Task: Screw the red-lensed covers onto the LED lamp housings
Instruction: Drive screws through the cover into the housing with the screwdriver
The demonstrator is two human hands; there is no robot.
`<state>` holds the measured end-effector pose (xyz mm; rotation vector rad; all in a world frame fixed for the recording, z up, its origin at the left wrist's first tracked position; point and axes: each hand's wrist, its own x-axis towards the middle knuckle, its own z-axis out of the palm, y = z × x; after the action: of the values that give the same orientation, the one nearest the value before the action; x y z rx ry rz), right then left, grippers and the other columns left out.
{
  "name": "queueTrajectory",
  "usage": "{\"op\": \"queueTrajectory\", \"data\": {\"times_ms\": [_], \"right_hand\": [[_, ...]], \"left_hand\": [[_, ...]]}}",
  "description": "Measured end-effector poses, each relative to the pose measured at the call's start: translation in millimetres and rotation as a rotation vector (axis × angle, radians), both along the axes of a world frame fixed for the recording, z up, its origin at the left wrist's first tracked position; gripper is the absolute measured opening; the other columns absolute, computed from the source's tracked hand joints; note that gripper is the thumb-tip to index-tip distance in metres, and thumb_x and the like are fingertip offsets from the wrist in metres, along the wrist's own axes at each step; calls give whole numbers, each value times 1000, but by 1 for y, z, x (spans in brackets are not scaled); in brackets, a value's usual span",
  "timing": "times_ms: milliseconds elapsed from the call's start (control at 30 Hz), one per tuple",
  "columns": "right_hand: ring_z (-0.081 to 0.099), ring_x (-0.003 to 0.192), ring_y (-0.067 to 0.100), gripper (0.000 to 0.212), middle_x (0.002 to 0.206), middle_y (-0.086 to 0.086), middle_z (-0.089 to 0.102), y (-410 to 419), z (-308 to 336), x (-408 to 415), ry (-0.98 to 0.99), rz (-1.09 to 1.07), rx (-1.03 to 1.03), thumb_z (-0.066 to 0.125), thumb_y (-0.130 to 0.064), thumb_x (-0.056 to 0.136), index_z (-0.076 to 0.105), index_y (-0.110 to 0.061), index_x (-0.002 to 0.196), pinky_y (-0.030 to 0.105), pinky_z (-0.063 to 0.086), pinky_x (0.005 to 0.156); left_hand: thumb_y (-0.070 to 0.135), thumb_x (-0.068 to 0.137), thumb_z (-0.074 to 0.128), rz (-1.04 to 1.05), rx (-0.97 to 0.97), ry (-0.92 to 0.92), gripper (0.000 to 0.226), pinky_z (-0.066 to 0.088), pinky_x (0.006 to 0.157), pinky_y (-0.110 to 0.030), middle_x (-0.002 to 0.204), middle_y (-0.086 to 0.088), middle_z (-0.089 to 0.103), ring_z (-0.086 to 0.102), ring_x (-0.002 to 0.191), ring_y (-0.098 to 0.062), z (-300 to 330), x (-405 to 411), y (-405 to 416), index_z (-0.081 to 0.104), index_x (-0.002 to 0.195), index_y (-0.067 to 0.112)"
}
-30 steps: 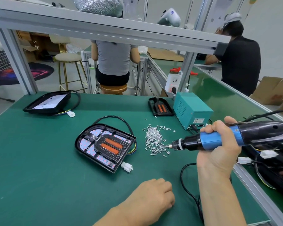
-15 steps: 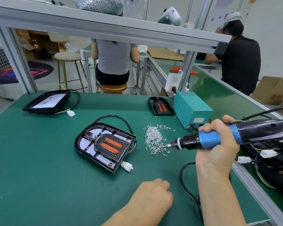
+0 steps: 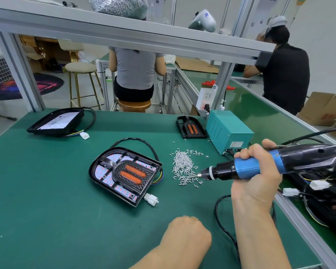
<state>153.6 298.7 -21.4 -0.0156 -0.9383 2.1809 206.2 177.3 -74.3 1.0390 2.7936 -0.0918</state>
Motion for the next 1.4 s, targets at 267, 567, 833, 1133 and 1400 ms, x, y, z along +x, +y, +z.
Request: {"op": "queueTrajectory", "data": {"times_ms": [267,567,833,1133,1400], "right_hand": [[50,53,11,25,69,-2,48,-4,2,-2,-8,35,-24,55,5,81,56,-19,91,25,47,64],[49,55,7,18,63,-9,49,-13,11,3,35,183,-175,54,-6,78,54,-21,89,22,47,65],[49,53,6,14,61,-9,49,-42,17,4,57,296,-238,52,-9,80,55,-21,87,19,47,64],[49,52,6,20,61,-9,50,-57,20,3,64,328,-238,59,-8,72,55,-20,87,19,48,64],[50,52,6,15,62,-9,50,-60,20,4,67,332,-238,55,-8,78,57,-20,86,20,49,62]], "left_hand": [[-2,78,55,57,140,-141,10,37,58,-32,99,-20,64,60,92,-38,1,-15,-5,59,84,4],[8,59,66,715,1752,-730,7,44,44,-23,54,-5,51,47,47,-13,8,-41,-81,62,57,13],[-1,64,65,778,2221,-1053,23,54,50,-20,72,-10,67,60,53,-12,13,-40,-96,70,87,-1],[5,65,66,790,2214,-1087,14,53,48,-21,70,-7,66,61,56,-12,12,-31,-100,78,71,11],[4,63,68,768,2241,-1127,15,54,49,-21,71,-9,66,61,56,-13,11,-29,-100,78,73,9]]}}
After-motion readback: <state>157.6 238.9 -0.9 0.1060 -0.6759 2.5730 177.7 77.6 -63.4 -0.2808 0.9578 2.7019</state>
